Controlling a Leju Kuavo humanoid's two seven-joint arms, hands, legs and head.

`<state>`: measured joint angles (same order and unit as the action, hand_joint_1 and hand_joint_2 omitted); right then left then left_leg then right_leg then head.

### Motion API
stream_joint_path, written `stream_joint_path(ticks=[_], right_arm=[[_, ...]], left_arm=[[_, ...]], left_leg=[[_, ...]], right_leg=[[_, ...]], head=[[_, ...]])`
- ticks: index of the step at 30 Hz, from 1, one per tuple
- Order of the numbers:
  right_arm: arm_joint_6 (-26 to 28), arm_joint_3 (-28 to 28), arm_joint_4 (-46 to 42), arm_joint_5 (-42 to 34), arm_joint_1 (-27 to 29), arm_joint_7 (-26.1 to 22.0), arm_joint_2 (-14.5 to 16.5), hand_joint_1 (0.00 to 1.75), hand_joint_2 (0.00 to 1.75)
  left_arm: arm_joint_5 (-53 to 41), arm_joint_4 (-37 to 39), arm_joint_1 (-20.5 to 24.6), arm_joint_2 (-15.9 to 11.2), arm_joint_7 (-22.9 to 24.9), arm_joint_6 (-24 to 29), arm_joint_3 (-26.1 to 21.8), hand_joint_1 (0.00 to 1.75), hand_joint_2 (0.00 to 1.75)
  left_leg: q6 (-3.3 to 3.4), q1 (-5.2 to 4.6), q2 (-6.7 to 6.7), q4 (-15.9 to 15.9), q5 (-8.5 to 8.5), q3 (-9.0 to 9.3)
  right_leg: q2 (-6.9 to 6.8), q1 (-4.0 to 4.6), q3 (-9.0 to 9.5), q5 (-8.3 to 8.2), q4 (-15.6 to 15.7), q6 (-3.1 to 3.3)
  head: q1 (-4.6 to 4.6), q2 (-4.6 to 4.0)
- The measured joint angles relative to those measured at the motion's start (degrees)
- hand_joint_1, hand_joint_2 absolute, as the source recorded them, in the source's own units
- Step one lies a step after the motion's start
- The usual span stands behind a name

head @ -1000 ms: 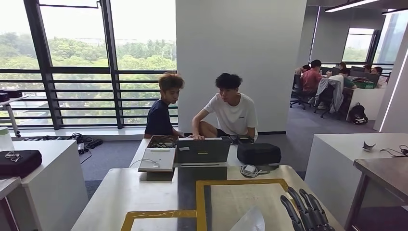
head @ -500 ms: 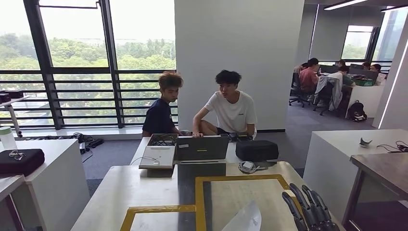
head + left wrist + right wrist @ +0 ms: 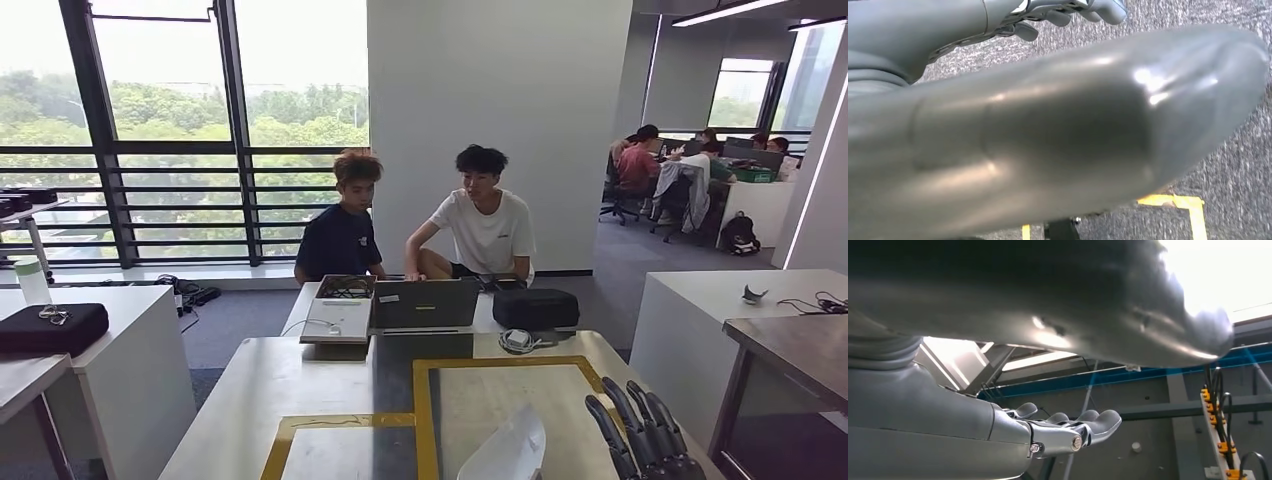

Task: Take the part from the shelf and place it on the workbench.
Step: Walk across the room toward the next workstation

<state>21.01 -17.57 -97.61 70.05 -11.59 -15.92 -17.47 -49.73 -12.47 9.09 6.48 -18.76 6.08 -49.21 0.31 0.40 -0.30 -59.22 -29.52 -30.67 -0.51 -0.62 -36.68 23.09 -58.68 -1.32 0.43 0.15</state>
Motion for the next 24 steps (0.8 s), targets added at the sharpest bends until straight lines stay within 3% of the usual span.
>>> stream_joint_path(ticks=[2,4,5,6,7,8,10,12,15,16,18,20,21,22,24], right_arm=[[-0.06,0.0,0.0,0.22,-0.07,0.19,0.03,0.0,0.0],[-0.1,0.0,0.0,0.28,-0.12,0.23,0.04,0.0,0.0],[-0.13,0.0,0.0,0.29,-0.11,0.23,0.05,0.0,0.0],[-0.15,0.0,0.0,0.29,-0.1,0.23,0.06,0.0,0.0],[-0.16,0.0,0.0,0.29,-0.1,0.23,0.07,0.0,0.0],[-0.17,0.0,0.0,0.29,-0.14,0.23,0.08,0.0,0.0],[-0.17,0.0,0.0,0.29,-0.35,0.23,0.1,0.0,0.0],[-0.16,0.0,-0.01,0.29,-0.59,0.23,0.11,0.0,0.0],[-0.17,0.0,-0.03,0.38,-0.77,0.23,0.15,0.0,0.0],[-0.18,0.0,-0.03,0.41,-0.77,0.23,0.19,0.0,0.0],[-0.23,0.0,-0.03,0.46,-0.78,0.21,0.28,0.0,0.0],[-0.39,-0.01,-0.02,0.44,-0.76,0.08,0.37,0.0,0.0],[-0.54,-0.01,0.02,0.35,-0.8,-0.01,0.43,0.0,0.0],[-0.74,-0.02,0.09,0.22,-0.97,-0.15,0.48,0.0,0.0],[-1.23,-0.02,0.33,-0.22,-1.69,-0.47,0.61,0.0,0.0]], left_arm=[[-0.05,-0.01,0.16,-0.03,0.16,0.0,0.03,0.0,0.0],[-0.07,-0.03,0.22,-0.07,0.3,0.0,0.04,0.0,0.0],[-0.07,-0.03,0.21,-0.07,0.37,0.0,0.04,0.0,0.0],[-0.08,-0.03,0.2,-0.07,0.41,0.0,0.05,0.0,0.0],[-0.08,-0.03,0.2,-0.07,0.45,0.0,0.05,0.0,0.0],[-0.08,-0.03,0.21,-0.07,0.46,0.0,0.05,0.0,0.0],[-0.08,-0.03,0.22,-0.04,0.47,-0.01,0.05,0.0,0.0],[-0.08,-0.03,0.25,0.01,0.47,-0.01,0.06,0.0,0.0],[-0.08,-0.03,0.28,-0.02,0.48,-0.02,0.07,0.0,0.0],[-0.08,-0.02,0.28,-0.04,0.49,-0.02,0.07,0.0,0.0],[-0.08,0.01,0.28,-0.1,0.51,-0.02,0.08,0.0,0.0],[-0.08,0.02,0.29,-0.14,0.6,-0.02,0.09,0.0,0.0],[-0.05,0.02,0.28,-0.2,0.63,-0.02,0.09,0.0,0.0],[-0.01,0.02,0.26,-0.24,0.64,-0.02,0.09,0.0,0.0],[0.15,0.01,0.26,-0.35,0.5,-0.01,0.09,0.0,0.0]], left_leg=[[0.8,0.15,0.14,0.14,0.99,-0.64],[1.14,0.08,0.21,0.09,1.87,-1.73],[1.19,0.01,0.22,0.05,2.28,-2.35],[1.21,-0.06,0.23,0.01,2.68,-2.93],[1.19,-0.13,0.22,-0.03,3.05,-3.43],[1.13,-0.19,0.2,-0.05,3.38,-3.83],[0.85,-0.28,0.13,-0.03,4.0,-4.32],[0.23,-0.24,0.1,0.1,4.6,-4.48],[-0.93,-0.17,0.09,0.36,5.23,-4.79],[-1.28,-0.17,0.08,-0.14,4.53,-5.18],[-1.89,-0.05,0.06,-4.43,0.55,-6.89],[-2.46,0.06,0.07,-11.62,-4.17,-9.02],[-2.68,0.1,0.07,-14.12,-5.12,-9.42],[-2.83,0.15,0.08,-14.77,-4.87,-8.92],[-3.0,0.29,0.13,-9.91,-2.19,-4.83]], right_leg=[[0.12,-0.15,-1.47,2.93,-3.31,-0.59],[0.18,-0.19,-4.16,7.99,-10.82,-0.96],[0.19,-0.19,-5.2,9.79,-14.39,-1.02],[0.2,-0.17,-5.33,10.53,-16.26,-0.97],[0.2,-0.14,-4.24,10.23,-15.82,-0.8],[0.22,-0.07,-1.94,9.11,-13.0,-0.51],[0.27,0.31,4.04,6.96,-4.44,0.33],[0.31,0.83,6.79,6.02,0.33,1.03],[0.29,0.9,6.43,5.11,1.45,1.86],[0.22,0.73,6.21,4.58,1.76,2.2],[0.09,0.48,5.44,3.46,2.19,2.76],[0.05,0.49,4.25,2.59,2.14,2.95],[0.02,0.47,3.64,2.18,2.06,2.9],[-0.02,0.43,3.01,1.8,1.92,2.79],[-0.07,0.25,1.76,1.2,1.36,2.41]], head=[[0.1,0.0],[0.19,0.0],[0.21,0.0],[0.22,0.0],[0.24,0.0],[0.25,0.0],[0.22,0.0],[0.23,0.0],[0.24,0.0],[0.2,0.0],[0.09,0.0],[-0.03,0.0],[-0.07,0.0],[-0.09,0.0],[-0.12,0.0]])
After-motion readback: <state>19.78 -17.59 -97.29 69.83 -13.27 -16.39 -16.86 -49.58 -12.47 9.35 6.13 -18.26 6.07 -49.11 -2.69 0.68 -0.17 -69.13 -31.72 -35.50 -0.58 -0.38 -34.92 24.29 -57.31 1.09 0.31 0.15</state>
